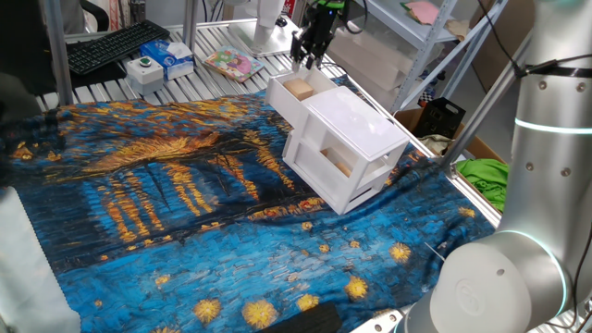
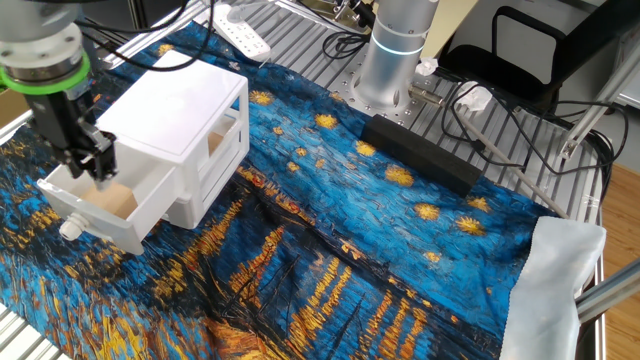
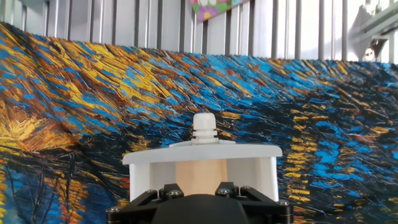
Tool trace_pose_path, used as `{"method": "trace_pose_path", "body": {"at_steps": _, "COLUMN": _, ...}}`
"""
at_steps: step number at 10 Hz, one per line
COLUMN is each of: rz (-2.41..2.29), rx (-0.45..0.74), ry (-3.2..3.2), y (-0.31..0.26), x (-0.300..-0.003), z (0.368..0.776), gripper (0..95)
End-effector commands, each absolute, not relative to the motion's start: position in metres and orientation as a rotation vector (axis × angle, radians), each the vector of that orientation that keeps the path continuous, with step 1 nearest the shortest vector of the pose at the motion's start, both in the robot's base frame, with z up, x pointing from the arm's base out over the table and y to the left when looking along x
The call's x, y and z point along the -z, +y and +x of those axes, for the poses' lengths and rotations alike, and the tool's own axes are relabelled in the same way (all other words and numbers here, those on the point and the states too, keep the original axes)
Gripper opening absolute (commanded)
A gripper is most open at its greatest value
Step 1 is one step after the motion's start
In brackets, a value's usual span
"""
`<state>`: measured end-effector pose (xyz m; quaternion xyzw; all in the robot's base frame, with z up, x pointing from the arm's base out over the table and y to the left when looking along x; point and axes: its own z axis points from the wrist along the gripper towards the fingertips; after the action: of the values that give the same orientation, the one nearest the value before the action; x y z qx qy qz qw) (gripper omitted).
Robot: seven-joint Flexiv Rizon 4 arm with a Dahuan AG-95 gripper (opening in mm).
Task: Put things in the drawer
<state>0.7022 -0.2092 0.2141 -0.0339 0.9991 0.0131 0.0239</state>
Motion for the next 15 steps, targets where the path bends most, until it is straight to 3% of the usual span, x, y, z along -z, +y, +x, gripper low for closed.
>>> {"method": "trace_pose_path", "body": {"at_steps": 1, "rz": -0.115, "rx": -0.036, "ry": 3.09, "y": -0.208, "x": -0.218, "z": 0.707, "gripper": 38.0}}
{"method": "trace_pose_path", "body": {"at_steps": 15, "rz": -0.123, "rx": -0.04, "ry": 3.095, "y": -0.197, "x": -0.208, "z": 0.754, "gripper": 38.0}}
